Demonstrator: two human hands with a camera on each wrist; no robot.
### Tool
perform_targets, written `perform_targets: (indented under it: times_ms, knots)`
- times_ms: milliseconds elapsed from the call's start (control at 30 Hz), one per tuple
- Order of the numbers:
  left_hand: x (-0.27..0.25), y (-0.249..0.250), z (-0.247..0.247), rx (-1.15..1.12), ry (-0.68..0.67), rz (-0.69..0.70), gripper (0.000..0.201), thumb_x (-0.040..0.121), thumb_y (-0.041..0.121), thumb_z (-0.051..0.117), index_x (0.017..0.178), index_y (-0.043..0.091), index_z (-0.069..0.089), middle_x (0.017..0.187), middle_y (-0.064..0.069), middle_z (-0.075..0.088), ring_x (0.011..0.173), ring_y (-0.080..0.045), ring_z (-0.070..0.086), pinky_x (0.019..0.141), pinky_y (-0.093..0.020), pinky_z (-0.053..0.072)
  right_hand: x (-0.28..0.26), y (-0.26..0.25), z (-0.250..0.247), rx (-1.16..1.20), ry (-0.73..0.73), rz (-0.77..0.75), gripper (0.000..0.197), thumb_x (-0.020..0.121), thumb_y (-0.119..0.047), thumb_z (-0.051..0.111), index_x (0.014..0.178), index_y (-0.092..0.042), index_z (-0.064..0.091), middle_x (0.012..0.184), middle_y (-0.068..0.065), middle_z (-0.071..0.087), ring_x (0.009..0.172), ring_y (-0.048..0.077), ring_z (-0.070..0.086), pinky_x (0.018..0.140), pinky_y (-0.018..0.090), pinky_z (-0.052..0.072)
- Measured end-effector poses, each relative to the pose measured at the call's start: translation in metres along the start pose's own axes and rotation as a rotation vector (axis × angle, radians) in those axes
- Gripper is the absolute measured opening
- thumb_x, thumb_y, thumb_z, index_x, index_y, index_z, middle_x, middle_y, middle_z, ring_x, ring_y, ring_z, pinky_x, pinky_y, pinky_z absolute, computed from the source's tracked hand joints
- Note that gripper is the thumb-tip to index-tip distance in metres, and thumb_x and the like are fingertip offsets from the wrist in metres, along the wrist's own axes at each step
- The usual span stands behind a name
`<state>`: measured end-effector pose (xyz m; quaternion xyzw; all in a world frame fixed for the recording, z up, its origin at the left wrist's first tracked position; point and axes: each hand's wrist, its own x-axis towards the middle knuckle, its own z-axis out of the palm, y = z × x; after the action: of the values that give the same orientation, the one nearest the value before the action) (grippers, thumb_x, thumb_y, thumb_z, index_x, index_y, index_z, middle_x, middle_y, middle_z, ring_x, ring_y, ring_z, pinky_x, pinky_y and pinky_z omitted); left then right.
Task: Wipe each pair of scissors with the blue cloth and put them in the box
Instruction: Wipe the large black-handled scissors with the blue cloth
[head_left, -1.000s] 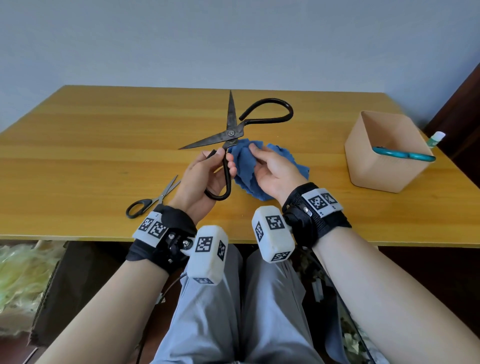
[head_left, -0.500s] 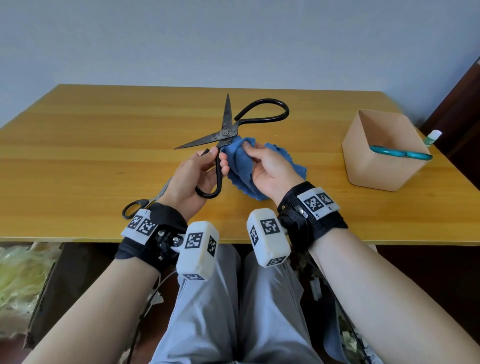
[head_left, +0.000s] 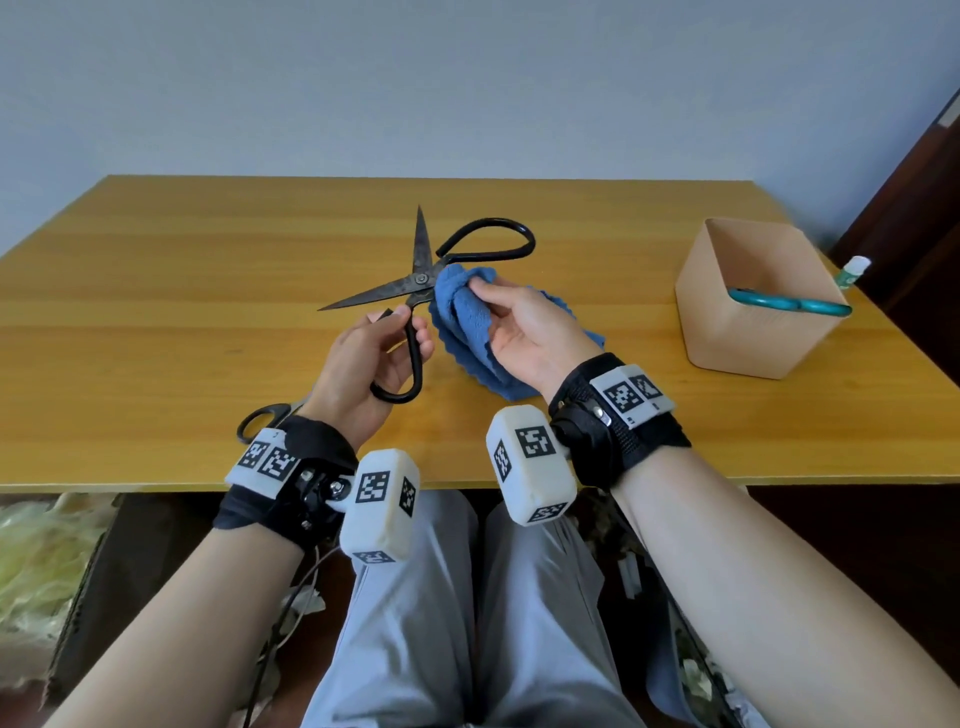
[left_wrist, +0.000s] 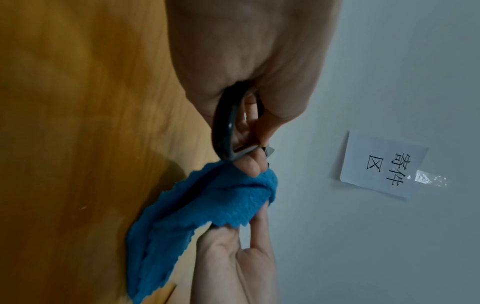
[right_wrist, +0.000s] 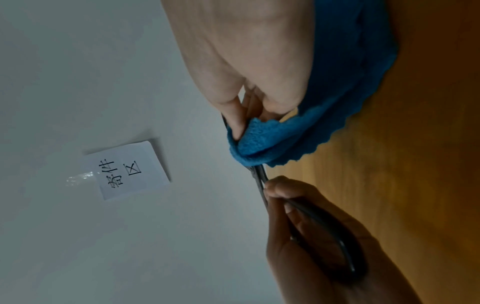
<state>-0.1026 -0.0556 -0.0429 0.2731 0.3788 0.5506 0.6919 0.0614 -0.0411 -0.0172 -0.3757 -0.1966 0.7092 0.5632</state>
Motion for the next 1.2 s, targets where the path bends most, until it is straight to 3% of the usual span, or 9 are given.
perform_targets:
  times_ms: [233, 333, 433, 533, 767, 900, 967, 1067, 1200]
  knots:
    - [-0.008, 0.009, -0.015, 0.184, 0.097, 0.094, 0.025, 0.101, 0.012, 0.057, 0.081, 0.015, 0.043, 0.082, -0.011, 0.064, 0.071, -0.022, 0.064, 0.067, -0.029, 0.057, 0.005, -0.008, -0.024, -0.344, 0.283, -0.013, 0.014, 0.086, -0.016, 0.075, 0.095, -0.022, 0.067, 0.089, -0.001, 0.063, 0.076, 0.014, 0.055, 0.063, 0.025, 0.044]
    - [-0.012, 0.007, -0.016, 0.268, 0.119, 0.119, 0.023, 0.103, 0.024, 0.055, 0.086, 0.015, 0.043, 0.081, -0.008, 0.062, 0.07, -0.021, 0.061, 0.068, -0.032, 0.056, 0.003, -0.008, -0.033, -0.258, 0.294, 0.033, 0.014, 0.089, -0.009, 0.072, 0.094, -0.017, 0.062, 0.082, 0.004, 0.056, 0.066, 0.014, 0.051, 0.055, 0.022, 0.049]
    - [-0.012, 0.003, -0.018, 0.329, 0.14, 0.14, 0.017, 0.107, 0.027, 0.046, 0.096, 0.014, 0.042, 0.082, -0.007, 0.06, 0.071, -0.021, 0.058, 0.065, -0.034, 0.053, 0.0, -0.006, -0.035, -0.166, 0.181, 0.001, 0.012, 0.093, -0.002, 0.064, 0.093, -0.011, 0.056, 0.103, 0.014, 0.063, 0.098, 0.026, 0.064, 0.073, 0.035, 0.062]
    - [-0.013, 0.004, -0.016, 0.345, 0.122, 0.164, 0.015, 0.107, 0.02, 0.041, 0.094, 0.014, 0.039, 0.083, -0.008, 0.058, 0.071, -0.021, 0.053, 0.063, -0.033, 0.046, -0.001, -0.005, -0.033, -0.145, 0.023, -0.039, 0.009, 0.095, -0.005, 0.062, 0.093, -0.01, 0.055, 0.112, 0.015, 0.063, 0.115, 0.03, 0.061, 0.093, 0.044, 0.056]
    - [-0.02, 0.012, -0.003, 0.626, 0.049, 0.336, 0.013, 0.104, 0.017, 0.046, 0.092, 0.015, 0.04, 0.089, -0.006, 0.054, 0.072, -0.014, 0.047, 0.065, -0.028, 0.041, -0.007, -0.003, -0.012, -0.118, -0.158, -0.145, 0.023, 0.094, 0.003, 0.054, 0.076, -0.011, 0.055, 0.087, 0.009, 0.062, 0.095, 0.024, 0.06, 0.106, 0.04, 0.048]
    - [-0.019, 0.01, 0.007, 0.745, 0.043, 0.422, 0.021, 0.097, 0.018, 0.062, 0.099, 0.012, 0.042, 0.087, -0.006, 0.047, 0.074, -0.014, 0.042, 0.066, -0.025, 0.037, -0.006, 0.008, -0.001, -0.126, -0.148, -0.139, 0.022, 0.083, 0.003, 0.055, 0.074, -0.014, 0.044, 0.099, 0.016, 0.041, 0.101, 0.032, 0.044, 0.108, 0.042, 0.045]
    - [-0.015, 0.008, 0.012, 0.811, 0.051, 0.468, 0.027, 0.095, 0.019, 0.066, 0.099, 0.01, 0.041, 0.084, -0.001, 0.048, 0.071, -0.012, 0.041, 0.063, -0.024, 0.036, -0.006, 0.015, -0.002, -0.138, -0.17, -0.114, 0.03, 0.085, 0.012, 0.051, 0.074, -0.014, 0.041, 0.096, 0.02, 0.049, 0.102, 0.036, 0.053, 0.108, 0.044, 0.046]
    - [-0.01, 0.004, 0.02, 0.888, 0.059, 0.497, 0.033, 0.093, 0.02, 0.067, 0.103, 0.003, 0.041, 0.083, 0.004, 0.048, 0.07, -0.012, 0.042, 0.063, -0.027, 0.038, -0.009, 0.021, -0.004, -0.166, -0.176, -0.111, 0.03, 0.09, 0.015, 0.051, 0.082, -0.013, 0.042, 0.085, 0.016, 0.064, 0.093, 0.03, 0.062, 0.1, 0.038, 0.051]
    - [-0.006, 0.0, 0.03, 0.997, 0.07, 0.567, 0.031, 0.093, 0.019, 0.066, 0.095, 0.011, 0.036, 0.078, 0.004, 0.042, 0.064, -0.012, 0.037, 0.053, -0.018, 0.033, -0.011, 0.023, -0.003, -0.128, -0.141, -0.146, 0.019, 0.091, 0.005, 0.062, 0.104, -0.006, 0.054, 0.099, 0.016, 0.068, 0.1, 0.029, 0.065, 0.106, 0.043, 0.048]
